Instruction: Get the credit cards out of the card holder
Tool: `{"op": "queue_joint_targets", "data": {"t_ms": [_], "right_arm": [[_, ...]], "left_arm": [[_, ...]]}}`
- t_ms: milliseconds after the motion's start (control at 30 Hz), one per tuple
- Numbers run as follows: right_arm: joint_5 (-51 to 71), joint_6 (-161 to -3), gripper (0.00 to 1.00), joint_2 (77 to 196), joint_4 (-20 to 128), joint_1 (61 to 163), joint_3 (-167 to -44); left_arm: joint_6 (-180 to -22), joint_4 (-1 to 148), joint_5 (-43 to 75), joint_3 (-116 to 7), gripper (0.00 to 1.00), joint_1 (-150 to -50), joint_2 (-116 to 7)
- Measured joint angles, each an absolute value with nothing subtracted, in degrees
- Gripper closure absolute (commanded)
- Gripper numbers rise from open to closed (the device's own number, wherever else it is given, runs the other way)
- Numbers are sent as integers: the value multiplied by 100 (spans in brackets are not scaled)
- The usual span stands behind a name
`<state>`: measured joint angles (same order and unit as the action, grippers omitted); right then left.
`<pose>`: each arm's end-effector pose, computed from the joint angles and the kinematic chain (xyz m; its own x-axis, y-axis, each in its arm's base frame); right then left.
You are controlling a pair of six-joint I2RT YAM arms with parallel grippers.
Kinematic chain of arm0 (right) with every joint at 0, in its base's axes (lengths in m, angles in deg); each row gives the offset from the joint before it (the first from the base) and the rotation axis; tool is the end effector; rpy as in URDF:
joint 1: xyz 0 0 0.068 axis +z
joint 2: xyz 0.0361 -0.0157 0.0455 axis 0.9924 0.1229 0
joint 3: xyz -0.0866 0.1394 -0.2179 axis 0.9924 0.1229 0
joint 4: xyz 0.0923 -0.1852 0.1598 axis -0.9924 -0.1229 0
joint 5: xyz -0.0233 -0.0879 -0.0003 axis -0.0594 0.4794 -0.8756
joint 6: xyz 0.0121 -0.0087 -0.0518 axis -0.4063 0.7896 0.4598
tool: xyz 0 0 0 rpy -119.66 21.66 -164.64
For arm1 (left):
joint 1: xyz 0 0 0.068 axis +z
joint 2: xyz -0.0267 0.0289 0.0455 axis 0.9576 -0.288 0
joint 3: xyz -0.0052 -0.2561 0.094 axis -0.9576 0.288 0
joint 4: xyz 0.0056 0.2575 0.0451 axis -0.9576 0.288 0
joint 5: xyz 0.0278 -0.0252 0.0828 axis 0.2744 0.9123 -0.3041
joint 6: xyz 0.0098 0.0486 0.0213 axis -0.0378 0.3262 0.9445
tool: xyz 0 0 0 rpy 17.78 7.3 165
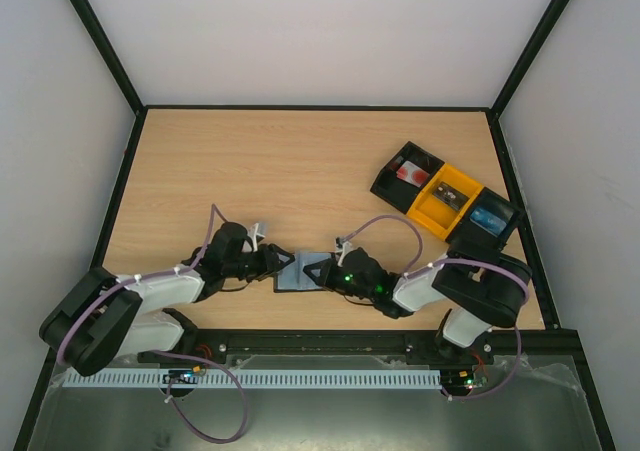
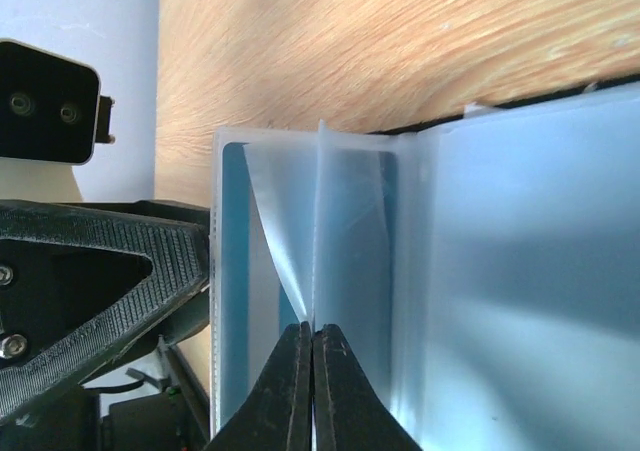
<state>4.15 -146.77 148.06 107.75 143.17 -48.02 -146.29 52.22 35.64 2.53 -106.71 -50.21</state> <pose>0.1197 0.2262 0.1180 -0.9611 0.1781 -0.2110 -0.1282 0.3888 0.9124 0.1653 -0.1293 0.1362 -0.9307 -0.2699 -0.2469 0.0698 0.5315 -0.8442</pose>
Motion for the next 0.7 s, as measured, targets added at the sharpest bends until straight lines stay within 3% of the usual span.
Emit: {"op": "queue_joint_targets", "data": {"t_ms": [500,700], "right_arm": [[1465,-14144,78,13656,8623,14301,-4839],[1786,-14002,70,13013,8026,14295,-4891]], "left_arm": [[-14463,5885,3039,253,46,-10667,-4454],[-14380,6125,2812,253,53,-10667,-4234]]}}
